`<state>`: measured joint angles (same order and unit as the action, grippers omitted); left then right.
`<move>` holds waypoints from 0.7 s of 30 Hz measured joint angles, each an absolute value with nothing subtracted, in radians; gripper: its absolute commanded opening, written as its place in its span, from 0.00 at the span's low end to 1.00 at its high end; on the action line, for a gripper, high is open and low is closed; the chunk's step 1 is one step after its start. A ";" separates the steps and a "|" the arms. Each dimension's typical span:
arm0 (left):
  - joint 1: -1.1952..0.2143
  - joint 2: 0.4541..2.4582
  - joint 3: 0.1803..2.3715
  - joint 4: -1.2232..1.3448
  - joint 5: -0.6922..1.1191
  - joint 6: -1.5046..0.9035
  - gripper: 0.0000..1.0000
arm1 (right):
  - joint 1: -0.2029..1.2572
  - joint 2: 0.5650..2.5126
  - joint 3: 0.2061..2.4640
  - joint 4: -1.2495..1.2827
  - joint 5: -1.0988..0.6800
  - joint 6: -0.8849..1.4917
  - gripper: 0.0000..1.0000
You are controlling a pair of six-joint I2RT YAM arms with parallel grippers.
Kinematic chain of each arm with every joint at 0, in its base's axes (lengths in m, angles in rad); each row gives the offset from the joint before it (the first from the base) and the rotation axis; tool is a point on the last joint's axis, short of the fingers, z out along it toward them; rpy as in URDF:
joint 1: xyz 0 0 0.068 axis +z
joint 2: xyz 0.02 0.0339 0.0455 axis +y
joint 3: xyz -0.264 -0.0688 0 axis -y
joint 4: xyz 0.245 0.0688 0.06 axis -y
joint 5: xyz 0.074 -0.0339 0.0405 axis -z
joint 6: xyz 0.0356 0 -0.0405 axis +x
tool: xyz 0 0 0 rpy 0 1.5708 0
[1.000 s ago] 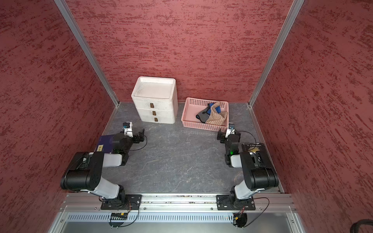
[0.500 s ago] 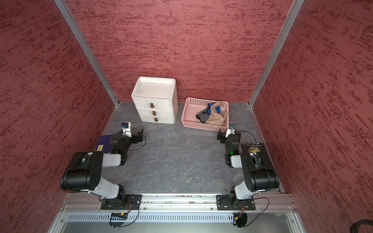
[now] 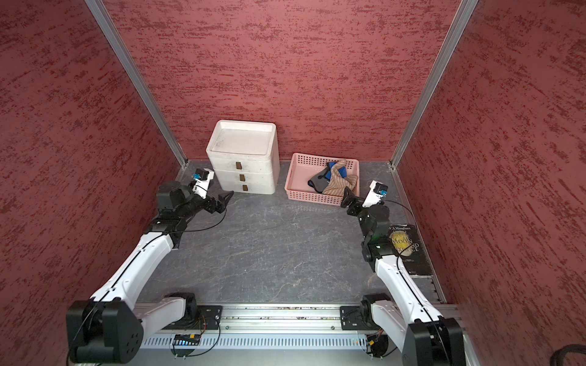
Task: Fold the square dishcloth
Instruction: Pick up the cleaning item from the bin.
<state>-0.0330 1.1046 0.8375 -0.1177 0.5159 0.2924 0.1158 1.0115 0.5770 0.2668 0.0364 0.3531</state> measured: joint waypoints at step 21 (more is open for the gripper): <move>-0.216 1.169 0.725 -0.317 0.558 0.371 1.00 | 0.083 1.742 1.295 -0.432 0.051 0.557 0.80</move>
